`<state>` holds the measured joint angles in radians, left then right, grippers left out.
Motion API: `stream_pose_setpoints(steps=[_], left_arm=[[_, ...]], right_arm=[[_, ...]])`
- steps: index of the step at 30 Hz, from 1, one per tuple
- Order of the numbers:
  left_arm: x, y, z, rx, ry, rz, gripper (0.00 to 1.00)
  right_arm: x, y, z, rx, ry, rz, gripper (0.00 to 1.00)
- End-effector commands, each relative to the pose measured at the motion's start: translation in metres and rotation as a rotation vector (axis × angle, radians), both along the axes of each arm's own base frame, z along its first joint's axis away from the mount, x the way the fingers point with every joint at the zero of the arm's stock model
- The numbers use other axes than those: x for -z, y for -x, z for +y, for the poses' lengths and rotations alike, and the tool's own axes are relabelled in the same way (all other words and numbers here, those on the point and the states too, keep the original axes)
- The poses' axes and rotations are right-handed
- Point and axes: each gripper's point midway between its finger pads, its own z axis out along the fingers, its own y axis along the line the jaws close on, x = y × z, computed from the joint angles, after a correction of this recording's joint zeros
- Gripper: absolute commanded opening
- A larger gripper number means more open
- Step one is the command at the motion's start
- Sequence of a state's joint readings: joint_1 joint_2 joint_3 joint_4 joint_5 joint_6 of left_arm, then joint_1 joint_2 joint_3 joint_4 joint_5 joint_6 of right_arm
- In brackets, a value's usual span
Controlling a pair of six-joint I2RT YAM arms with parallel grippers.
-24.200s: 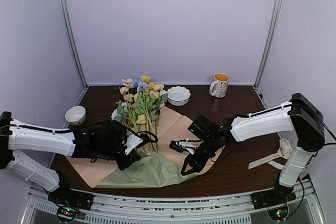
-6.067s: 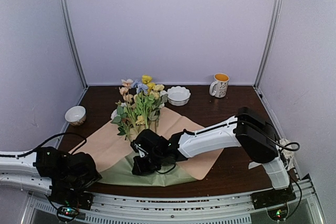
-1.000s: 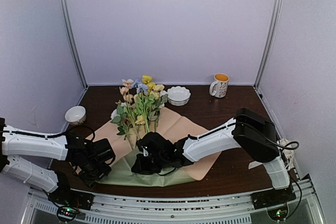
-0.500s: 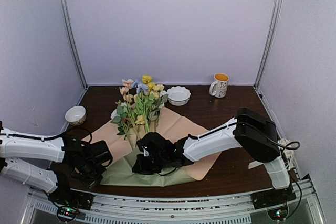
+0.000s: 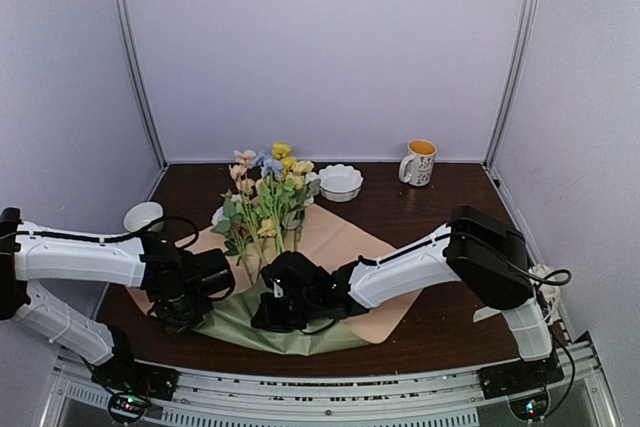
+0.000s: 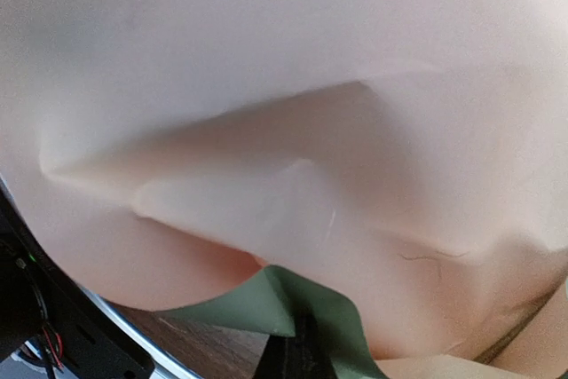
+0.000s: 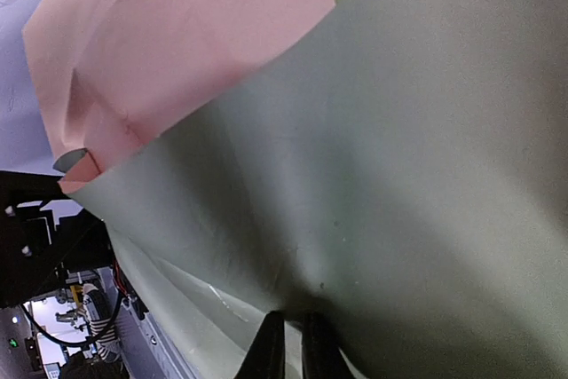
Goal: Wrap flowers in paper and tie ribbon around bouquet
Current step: Pick up the one-fourth-folded wrapping paper from the center of the board.
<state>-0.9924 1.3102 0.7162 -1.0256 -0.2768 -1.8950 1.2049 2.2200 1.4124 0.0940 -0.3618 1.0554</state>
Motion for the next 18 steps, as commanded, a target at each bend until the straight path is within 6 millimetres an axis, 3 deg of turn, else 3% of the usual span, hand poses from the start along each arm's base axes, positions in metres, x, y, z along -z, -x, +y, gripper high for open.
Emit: stream_pose_setpoints(steps=[1, 8, 12, 18], left_arm=[[-0.028, -0.016, -0.006, 0.139, -0.084, -0.072, 0.00], [-0.066, -0.024, -0.038, 0.338, -0.176, -0.094, 0.00], [-0.076, -0.019, -0.069, 0.474, -0.162, -0.090, 0.00], [-0.088, -0.011, -0.100, 0.624, -0.156, -0.099, 0.00]], right_arm=[[0.018, -0.001, -0.004, 0.020, 0.020, 0.030, 0.10], [0.020, -0.005, -0.002, 0.028, 0.003, 0.047, 0.10], [0.024, -0.008, -0.004, 0.035, 0.003, 0.061, 0.10], [0.025, -0.010, -0.002, 0.037, -0.004, 0.066, 0.10]])
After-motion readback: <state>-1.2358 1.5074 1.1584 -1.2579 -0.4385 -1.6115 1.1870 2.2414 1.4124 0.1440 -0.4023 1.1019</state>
